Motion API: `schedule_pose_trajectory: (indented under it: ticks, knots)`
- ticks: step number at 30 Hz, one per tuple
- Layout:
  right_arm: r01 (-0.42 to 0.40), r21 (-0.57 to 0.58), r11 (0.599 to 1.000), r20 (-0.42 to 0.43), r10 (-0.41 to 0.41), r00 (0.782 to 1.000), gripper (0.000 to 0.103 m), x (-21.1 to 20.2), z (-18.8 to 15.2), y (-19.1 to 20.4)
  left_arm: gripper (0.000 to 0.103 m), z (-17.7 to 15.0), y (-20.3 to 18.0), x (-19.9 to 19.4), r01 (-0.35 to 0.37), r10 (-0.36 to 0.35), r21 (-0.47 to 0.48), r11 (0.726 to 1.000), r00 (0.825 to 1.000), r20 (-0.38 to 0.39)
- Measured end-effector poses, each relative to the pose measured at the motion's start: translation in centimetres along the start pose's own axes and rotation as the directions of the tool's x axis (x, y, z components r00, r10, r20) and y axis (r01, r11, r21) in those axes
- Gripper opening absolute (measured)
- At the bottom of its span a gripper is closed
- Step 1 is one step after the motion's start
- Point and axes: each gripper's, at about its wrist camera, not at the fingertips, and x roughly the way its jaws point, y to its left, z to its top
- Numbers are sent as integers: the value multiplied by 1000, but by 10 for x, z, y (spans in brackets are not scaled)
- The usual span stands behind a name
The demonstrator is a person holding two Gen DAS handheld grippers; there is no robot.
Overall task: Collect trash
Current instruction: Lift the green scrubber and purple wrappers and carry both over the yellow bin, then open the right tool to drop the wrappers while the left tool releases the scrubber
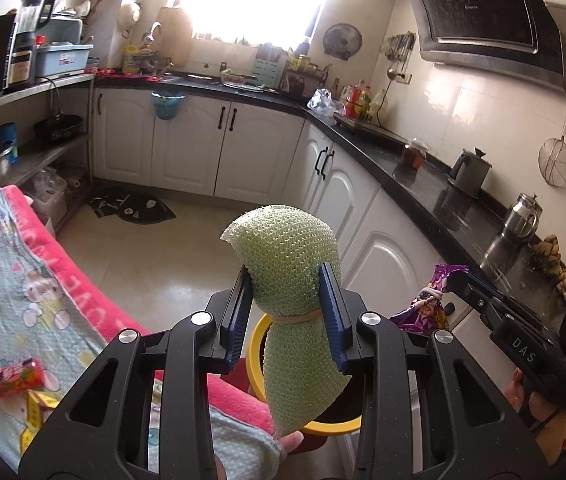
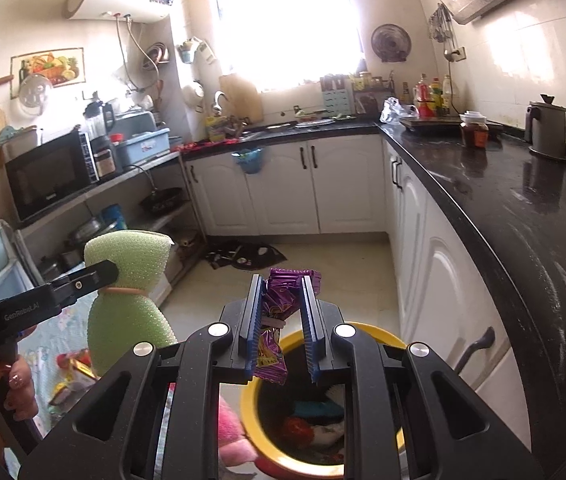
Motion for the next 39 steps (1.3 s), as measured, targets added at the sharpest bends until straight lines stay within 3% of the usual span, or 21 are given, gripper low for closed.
schedule_pose_trajectory:
  ticks: [14,27,31,34,37,39]
  knots:
    - [101,6,995,-90,-100,991,18,31,-27,-28,27,-21,-21,60,25,-22,27,999,995,-93]
    - [152,17,988,-211,-145,967,21,82,-62,-50,29,-53,-22,120,33,-27,28,999,982,-188]
    - [167,19,986,-240,-158,958,24,96,-68,-55,33,-57,-21,131,49,-43,22,999,978,-203]
    - [177,9,984,-250,-169,953,32,98,-74,-59,40,-62,-15,134,34,-29,19,999,977,-211]
    - [179,17,984,-259,-168,951,32,98,-78,-62,41,-63,-5,131,14,-14,-1,1000,976,-218]
    - [178,19,984,-257,-167,952,37,96,-79,-61,50,-63,0,122,6,-7,-6,1000,979,-205]
